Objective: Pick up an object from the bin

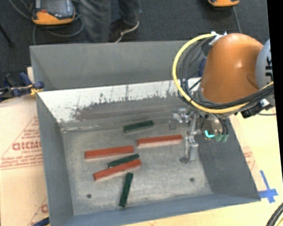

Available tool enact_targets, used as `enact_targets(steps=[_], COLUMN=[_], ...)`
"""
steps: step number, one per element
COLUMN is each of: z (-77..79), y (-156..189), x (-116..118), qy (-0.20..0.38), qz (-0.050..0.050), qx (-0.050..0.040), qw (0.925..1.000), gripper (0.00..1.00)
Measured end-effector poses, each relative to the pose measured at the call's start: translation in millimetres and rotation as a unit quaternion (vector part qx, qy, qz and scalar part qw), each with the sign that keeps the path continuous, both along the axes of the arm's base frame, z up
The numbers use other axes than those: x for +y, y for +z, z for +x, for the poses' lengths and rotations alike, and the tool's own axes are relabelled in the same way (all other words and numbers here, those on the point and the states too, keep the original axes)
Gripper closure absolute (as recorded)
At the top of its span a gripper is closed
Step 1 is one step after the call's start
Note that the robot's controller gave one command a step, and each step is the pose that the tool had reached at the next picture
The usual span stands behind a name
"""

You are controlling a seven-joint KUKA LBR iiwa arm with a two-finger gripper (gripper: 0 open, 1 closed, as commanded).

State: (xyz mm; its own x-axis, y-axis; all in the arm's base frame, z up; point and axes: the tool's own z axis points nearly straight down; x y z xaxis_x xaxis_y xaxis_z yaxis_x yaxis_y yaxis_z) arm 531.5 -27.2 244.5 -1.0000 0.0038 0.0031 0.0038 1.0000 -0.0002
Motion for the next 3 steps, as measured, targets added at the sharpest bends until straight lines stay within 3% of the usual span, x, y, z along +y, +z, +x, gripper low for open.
enact_targets(steps=[1,3], z=[68.3,73.0], y=[-176.5,-172.4], x=[-6.7,-8.1], qy=[0.105,0.104], qz=[0.000,-0.001], qx=[-0.0037,-0.0066], qw=[0.9945,0.9946], gripper=[0.00,0.00])
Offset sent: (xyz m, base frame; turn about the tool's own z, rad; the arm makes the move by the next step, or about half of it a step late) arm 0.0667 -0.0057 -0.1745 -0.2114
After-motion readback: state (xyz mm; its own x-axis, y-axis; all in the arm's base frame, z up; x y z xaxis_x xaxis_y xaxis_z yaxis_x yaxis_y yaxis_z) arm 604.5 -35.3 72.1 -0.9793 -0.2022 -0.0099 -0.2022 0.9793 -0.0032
